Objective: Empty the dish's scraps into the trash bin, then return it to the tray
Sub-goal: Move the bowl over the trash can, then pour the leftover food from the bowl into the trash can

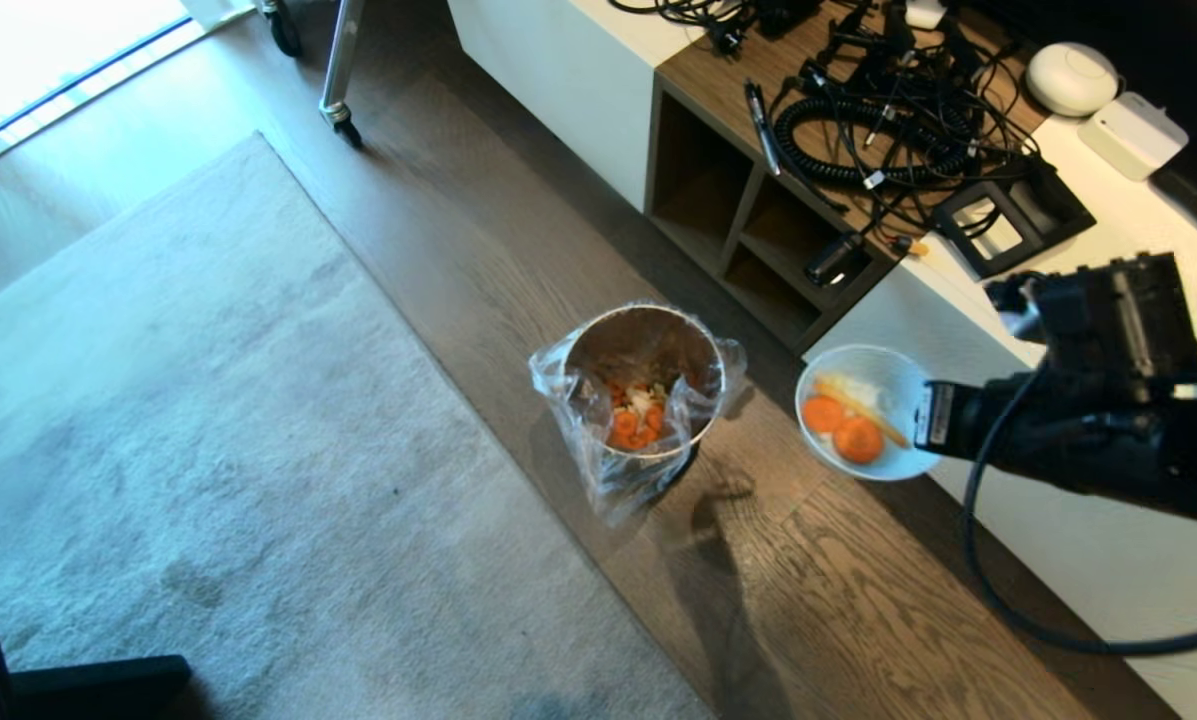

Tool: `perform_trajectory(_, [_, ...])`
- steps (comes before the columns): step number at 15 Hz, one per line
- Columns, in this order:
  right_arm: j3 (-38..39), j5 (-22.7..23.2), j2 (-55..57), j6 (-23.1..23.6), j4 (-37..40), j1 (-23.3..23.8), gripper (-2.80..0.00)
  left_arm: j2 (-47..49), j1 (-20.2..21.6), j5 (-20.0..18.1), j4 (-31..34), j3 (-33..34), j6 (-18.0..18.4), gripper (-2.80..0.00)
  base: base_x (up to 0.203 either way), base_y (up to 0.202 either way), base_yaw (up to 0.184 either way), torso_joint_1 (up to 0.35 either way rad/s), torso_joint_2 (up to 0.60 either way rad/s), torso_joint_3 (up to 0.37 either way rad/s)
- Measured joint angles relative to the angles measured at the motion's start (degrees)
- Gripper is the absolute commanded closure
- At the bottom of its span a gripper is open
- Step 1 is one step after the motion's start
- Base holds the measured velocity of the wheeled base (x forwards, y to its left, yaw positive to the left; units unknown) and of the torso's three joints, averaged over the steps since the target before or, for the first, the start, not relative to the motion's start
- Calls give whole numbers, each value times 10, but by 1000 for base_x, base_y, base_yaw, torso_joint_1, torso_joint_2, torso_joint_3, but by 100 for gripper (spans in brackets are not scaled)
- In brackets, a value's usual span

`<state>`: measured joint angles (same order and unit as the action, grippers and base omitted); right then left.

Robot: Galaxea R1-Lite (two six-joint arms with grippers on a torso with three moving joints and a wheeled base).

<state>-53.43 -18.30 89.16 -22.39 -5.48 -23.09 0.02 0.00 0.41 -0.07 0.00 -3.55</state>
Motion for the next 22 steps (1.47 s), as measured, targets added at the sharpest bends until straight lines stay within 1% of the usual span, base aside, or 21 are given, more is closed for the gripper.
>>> perform_trajectory(3, [-124,0,76,34,-3,0,0,0,0,0,0,0,0,0,0,0,0,0,0,0])
perform_trajectory(5, [-189,0,121,77,-5,0,0,0,0,0,0,0,0,0,0,0,0,0,0,0])
perform_trajectory(6, [-215,0,140,98,-6,0,0,0,0,0,0,0,0,0,0,0,0,0,0,0])
perform_trajectory(8, [-258,-1,171,123,-7,-2,0,0,0,0,0,0,0,0,0,0,0,0,0,0])
perform_trajectory(10, [-291,-1,197,133,-29,-10,0,0,0,0,0,0,0,0,0,0,0,0,0,0])
perform_trajectory(13, [-309,-2,221,177,-73,-31,0,0,0,0,0,0,0,0,0,0,0,0,0,0])
perform_trajectory(17, [-310,-4,242,230,-138,-63,0,0,0,0,0,0,0,0,0,0,0,0,0,0])
perform_trajectory(19, [-305,-4,253,268,-186,-69,0,0,0,0,0,0,0,0,0,0,0,0,0,0])
perform_trajectory(22, [-298,-3,278,338,-281,-71,0,0,0,0,0,0,0,0,0,0,0,0,0,0])
